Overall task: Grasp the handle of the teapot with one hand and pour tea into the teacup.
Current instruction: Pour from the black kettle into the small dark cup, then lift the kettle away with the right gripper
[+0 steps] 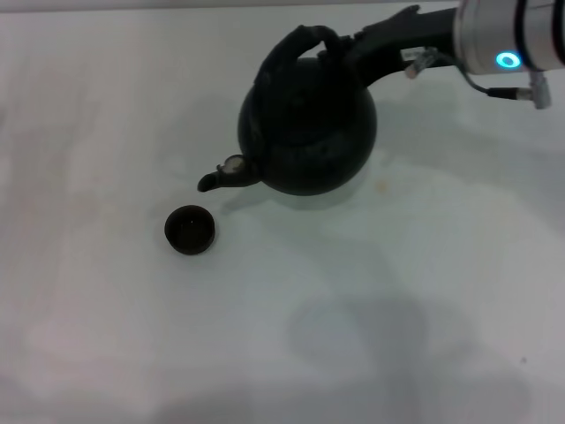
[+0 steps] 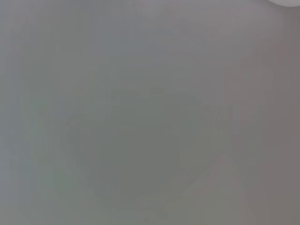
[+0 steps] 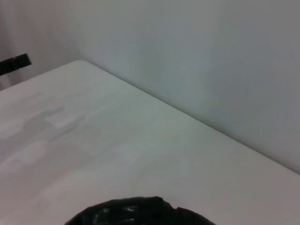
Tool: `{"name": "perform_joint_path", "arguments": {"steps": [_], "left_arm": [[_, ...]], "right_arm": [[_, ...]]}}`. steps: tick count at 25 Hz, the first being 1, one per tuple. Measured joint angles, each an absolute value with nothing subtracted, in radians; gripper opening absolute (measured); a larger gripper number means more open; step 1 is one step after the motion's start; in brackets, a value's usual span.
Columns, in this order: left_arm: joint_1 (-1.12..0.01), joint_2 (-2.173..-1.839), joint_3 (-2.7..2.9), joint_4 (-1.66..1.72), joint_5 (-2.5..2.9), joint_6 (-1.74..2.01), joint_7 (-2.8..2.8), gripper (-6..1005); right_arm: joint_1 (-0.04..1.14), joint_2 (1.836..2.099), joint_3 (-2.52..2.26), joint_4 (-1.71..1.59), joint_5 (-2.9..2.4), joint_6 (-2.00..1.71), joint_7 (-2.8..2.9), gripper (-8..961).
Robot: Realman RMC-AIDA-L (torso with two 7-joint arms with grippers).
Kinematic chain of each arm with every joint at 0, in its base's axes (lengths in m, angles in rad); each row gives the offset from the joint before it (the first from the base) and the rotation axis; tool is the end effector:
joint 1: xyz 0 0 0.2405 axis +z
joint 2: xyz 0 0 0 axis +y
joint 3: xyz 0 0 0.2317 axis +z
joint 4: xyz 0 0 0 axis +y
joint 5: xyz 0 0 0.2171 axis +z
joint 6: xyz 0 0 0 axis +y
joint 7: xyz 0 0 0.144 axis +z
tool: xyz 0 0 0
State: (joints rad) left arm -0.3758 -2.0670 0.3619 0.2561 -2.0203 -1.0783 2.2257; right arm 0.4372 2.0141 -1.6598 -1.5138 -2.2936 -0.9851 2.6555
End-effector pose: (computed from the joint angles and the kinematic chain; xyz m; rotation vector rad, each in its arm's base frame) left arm -0.3823 0.3135 0.0732 -1.3543 -0.9616 -0.8963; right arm 0.1038 0.3604 -0.0045 -2.5021 0.7220 0.1753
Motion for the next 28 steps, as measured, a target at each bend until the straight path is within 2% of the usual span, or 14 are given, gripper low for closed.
{"name": "perform_joint_path", "arguments": {"steps": [28], "left_arm": [[-0.379, -2.071, 0.354, 0.253, -2.03, -1.056, 2.226, 787]], "right_arm": [[0.442, 2.014, -1.923, -1.473, -2.467, -0.659, 2.574, 188]]}}
